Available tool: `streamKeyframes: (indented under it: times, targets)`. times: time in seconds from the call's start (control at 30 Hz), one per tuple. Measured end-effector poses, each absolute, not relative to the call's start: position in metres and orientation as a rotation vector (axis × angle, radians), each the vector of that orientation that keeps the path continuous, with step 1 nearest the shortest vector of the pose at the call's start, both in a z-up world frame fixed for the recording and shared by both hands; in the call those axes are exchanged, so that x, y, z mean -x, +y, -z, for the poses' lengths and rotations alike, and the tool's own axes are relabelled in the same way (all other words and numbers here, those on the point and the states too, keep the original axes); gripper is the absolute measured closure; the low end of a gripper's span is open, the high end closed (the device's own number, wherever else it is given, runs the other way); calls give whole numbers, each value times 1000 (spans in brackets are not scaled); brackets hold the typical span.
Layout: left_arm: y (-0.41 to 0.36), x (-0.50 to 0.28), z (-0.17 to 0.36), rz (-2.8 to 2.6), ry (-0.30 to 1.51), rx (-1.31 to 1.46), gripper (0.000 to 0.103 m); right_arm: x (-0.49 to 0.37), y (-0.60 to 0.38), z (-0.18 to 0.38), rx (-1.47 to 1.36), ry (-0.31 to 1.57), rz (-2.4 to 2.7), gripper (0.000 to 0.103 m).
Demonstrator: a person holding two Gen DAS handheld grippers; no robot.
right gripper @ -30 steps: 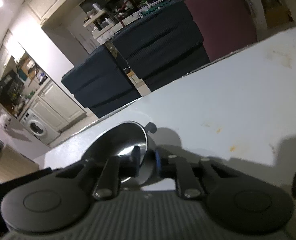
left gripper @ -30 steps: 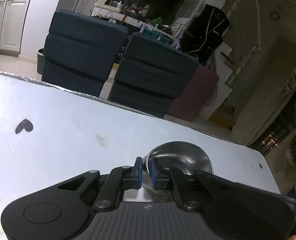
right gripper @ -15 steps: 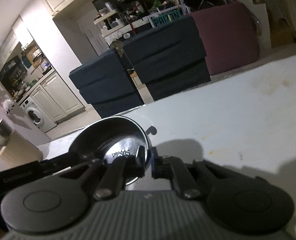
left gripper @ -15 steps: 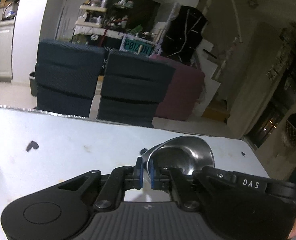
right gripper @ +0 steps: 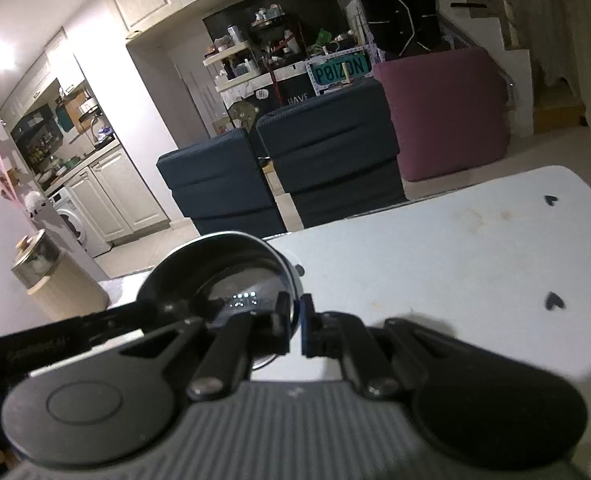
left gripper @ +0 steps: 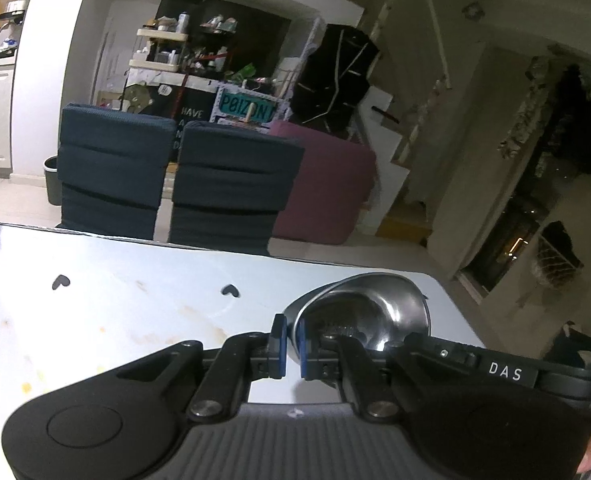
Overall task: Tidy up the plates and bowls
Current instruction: 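Lift the round bowl with both grippers and carry it over the stacked trays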
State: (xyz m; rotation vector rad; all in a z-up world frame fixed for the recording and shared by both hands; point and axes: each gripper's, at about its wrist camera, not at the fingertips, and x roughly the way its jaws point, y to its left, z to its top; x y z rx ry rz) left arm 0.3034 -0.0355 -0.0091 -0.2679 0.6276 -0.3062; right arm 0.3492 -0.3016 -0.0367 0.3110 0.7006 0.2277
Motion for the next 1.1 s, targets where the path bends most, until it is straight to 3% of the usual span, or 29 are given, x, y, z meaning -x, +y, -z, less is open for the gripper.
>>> streamKeyframes:
  times: [0.53, 1.1]
  targets:
    - [-79, -222, 13, 425, 675, 252, 97, -257, -342, 22, -301, 709, -210, 97]
    - [-147, -222, 66, 538, 843, 231, 97, -222, -389, 35, -277, 704, -149, 96]
